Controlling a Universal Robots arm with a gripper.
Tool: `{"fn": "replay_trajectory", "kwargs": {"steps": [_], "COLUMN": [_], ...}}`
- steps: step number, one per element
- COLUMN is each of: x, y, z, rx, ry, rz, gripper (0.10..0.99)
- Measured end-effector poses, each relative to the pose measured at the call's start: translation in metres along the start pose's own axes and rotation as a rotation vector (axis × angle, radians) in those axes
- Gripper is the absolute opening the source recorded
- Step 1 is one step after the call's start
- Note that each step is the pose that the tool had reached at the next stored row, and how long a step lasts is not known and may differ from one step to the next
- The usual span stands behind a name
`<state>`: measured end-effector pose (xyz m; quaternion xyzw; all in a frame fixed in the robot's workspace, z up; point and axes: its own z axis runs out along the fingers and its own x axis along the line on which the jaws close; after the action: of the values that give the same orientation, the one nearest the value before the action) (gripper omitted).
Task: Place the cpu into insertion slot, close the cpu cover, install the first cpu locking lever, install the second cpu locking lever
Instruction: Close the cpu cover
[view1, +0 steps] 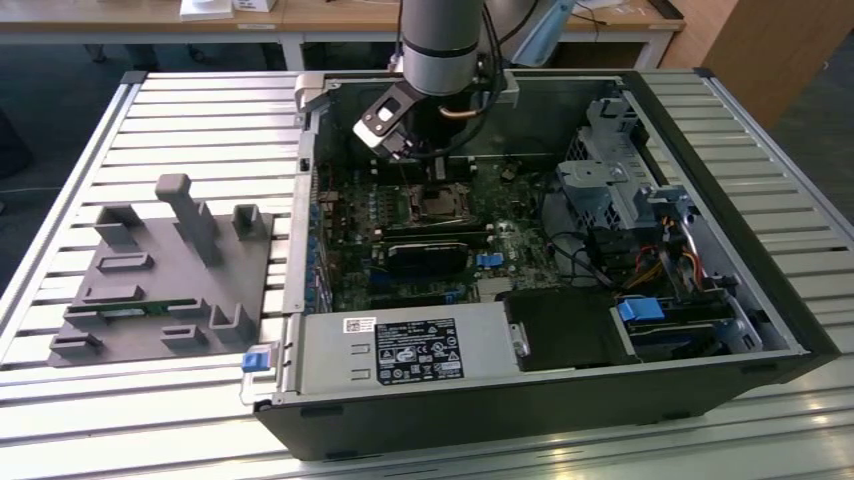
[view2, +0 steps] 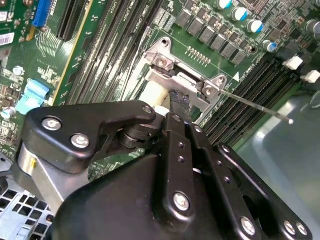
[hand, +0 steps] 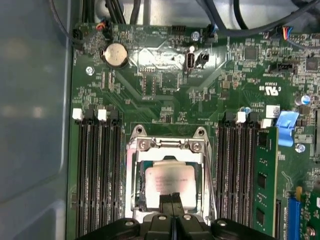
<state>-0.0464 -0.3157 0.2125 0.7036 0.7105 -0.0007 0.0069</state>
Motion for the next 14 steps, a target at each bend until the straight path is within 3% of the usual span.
{"fn": "replay_trajectory", "kwargs": {"steps": [14], "x": [0.0013], "y": [-0.0038], "z": [0.0081], "rx": [0.000], "ry": [0.0000], "rz": [0.000], "gripper": [0.110]}}
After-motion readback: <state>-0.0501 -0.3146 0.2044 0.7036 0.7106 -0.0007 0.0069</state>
